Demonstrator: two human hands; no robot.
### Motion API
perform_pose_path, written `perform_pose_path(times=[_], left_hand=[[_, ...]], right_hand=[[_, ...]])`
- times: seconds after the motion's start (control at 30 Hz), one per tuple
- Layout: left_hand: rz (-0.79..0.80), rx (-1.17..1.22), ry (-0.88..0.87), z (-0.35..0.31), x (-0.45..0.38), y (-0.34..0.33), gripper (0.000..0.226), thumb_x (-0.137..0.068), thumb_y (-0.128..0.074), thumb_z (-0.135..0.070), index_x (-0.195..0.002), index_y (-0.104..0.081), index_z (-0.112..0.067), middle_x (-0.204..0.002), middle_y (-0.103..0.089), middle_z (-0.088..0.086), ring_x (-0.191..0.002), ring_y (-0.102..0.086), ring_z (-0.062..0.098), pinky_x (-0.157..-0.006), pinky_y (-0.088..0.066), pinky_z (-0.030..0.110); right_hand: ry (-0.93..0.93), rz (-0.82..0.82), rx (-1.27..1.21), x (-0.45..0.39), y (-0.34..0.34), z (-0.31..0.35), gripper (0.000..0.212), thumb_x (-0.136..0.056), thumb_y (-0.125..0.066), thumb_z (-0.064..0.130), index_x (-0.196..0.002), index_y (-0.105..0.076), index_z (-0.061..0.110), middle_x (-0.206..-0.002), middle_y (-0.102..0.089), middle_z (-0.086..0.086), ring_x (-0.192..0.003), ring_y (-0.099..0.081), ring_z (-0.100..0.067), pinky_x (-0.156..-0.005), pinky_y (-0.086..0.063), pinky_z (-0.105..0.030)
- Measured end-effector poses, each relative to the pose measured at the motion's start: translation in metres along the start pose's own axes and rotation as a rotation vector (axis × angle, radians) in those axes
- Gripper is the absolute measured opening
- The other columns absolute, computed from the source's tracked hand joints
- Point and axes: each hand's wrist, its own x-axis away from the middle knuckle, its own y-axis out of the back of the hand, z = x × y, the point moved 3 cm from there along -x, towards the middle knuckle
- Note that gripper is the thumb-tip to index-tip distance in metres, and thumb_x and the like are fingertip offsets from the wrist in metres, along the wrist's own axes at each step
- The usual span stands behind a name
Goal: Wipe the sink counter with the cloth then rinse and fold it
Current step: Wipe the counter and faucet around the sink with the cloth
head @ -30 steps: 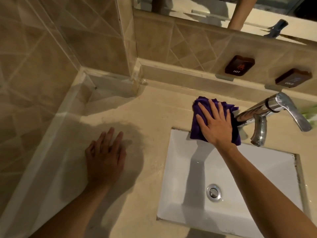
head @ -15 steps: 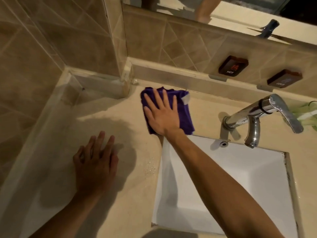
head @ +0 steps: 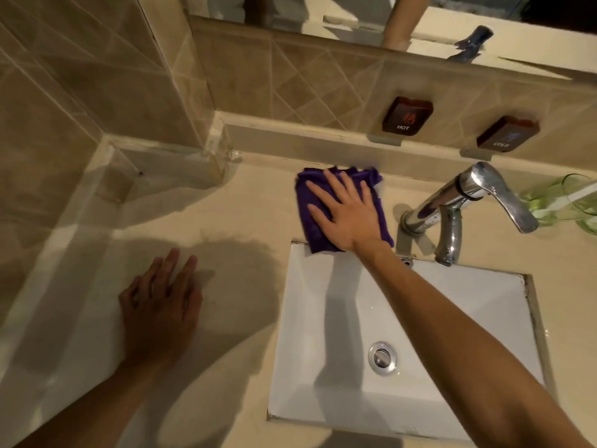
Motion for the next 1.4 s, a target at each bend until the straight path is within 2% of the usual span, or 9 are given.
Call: perform_pose_path(times=[0.13,0.27,0.33,0.5,0.63,0.83,1.03,1.13,1.4], left_hand=[[0.038,-0.014,0.013,-0.001,-0.002,0.001,0.050,-0.096,-0.041,-0.038,-0.141,-0.058,-0.027,-0.156,-0.047,0.003,-0.141,-0.046,0.029,-0.102,-0.033,0.051],[0.077,-0.015,0.031,-0.001,-0.004,0.003,0.049,-0.096,-0.042,-0.038,-0.142,-0.056,-0.030,-0.157,-0.045,0.000,-0.142,-0.044,0.027,-0.104,-0.032,0.050],[0.095,-0.017,0.033,0.000,-0.002,0.003,0.050,-0.097,-0.042,-0.039,-0.144,-0.054,-0.030,-0.158,-0.043,0.000,-0.144,-0.042,0.027,-0.106,-0.032,0.050],[0.081,-0.012,0.045,0.000,-0.003,0.004,0.049,-0.098,-0.041,-0.039,-0.143,-0.055,-0.030,-0.158,-0.044,0.000,-0.142,-0.044,0.028,-0.104,-0.033,0.051],[0.151,0.018,0.067,-0.001,-0.002,0.004,0.053,-0.096,-0.037,-0.043,-0.145,-0.051,-0.032,-0.160,-0.039,-0.002,-0.145,-0.038,0.027,-0.106,-0.031,0.051],[0.159,0.029,0.068,-0.001,-0.002,0.005,0.053,-0.095,-0.038,-0.042,-0.145,-0.052,-0.030,-0.159,-0.042,0.000,-0.143,-0.039,0.028,-0.105,-0.031,0.050],[0.205,0.034,0.071,-0.001,-0.001,0.007,0.054,-0.096,-0.033,-0.046,-0.147,-0.045,-0.035,-0.162,-0.035,-0.003,-0.147,-0.033,0.026,-0.108,-0.029,0.051],[0.199,0.039,0.054,-0.001,0.000,0.009,0.055,-0.096,-0.033,-0.044,-0.147,-0.045,-0.032,-0.161,-0.036,-0.001,-0.148,-0.033,0.027,-0.109,-0.030,0.052],[0.187,-0.002,0.023,-0.005,0.003,0.007,0.056,-0.099,-0.028,-0.041,-0.149,-0.044,-0.026,-0.162,-0.036,0.004,-0.148,-0.035,0.030,-0.111,-0.029,0.051]], right_hand=[[-0.147,-0.086,-0.002,0.022,0.004,-0.043,0.055,-0.102,-0.023,0.061,-0.155,-0.026,0.045,-0.168,-0.017,0.006,-0.155,-0.012,-0.023,-0.125,-0.006,-0.054],[-0.374,-0.133,-0.034,0.034,-0.003,-0.029,0.054,-0.104,-0.018,0.058,-0.157,-0.020,0.045,-0.169,-0.012,0.003,-0.156,-0.004,-0.026,-0.125,-0.007,-0.051],[-0.422,-0.112,-0.059,0.033,-0.006,-0.020,0.055,-0.104,-0.016,0.058,-0.157,-0.014,0.046,-0.170,-0.006,0.003,-0.156,0.002,-0.026,-0.124,-0.004,-0.053],[-0.369,-0.050,-0.045,0.024,-0.004,-0.025,0.055,-0.103,-0.012,0.059,-0.157,-0.009,0.048,-0.170,-0.003,0.004,-0.156,0.006,-0.026,-0.123,0.002,-0.056],[-0.363,-0.057,-0.042,0.021,-0.002,-0.022,0.055,-0.104,-0.013,0.058,-0.157,-0.011,0.047,-0.170,-0.006,0.003,-0.156,0.004,-0.026,-0.122,0.003,-0.057],[-0.281,-0.026,-0.026,0.037,-0.005,-0.017,0.059,-0.103,-0.013,0.062,-0.159,-0.009,0.043,-0.170,-0.002,0.006,-0.156,0.008,-0.026,-0.123,0.006,-0.054],[-0.206,-0.107,-0.044,0.070,-0.007,-0.024,0.054,-0.106,-0.017,0.052,-0.157,-0.026,0.037,-0.168,-0.017,0.007,-0.156,-0.007,-0.020,-0.126,-0.007,-0.046],[-0.187,-0.087,-0.054,0.075,-0.004,-0.024,0.054,-0.106,-0.017,0.047,-0.157,-0.028,0.032,-0.167,-0.020,0.006,-0.156,-0.010,-0.021,-0.125,-0.007,-0.045],[-0.197,0.038,-0.011,0.058,0.003,-0.029,0.055,-0.104,-0.010,0.057,-0.158,-0.009,0.045,-0.170,0.000,0.008,-0.156,0.006,-0.022,-0.124,0.005,-0.051]])
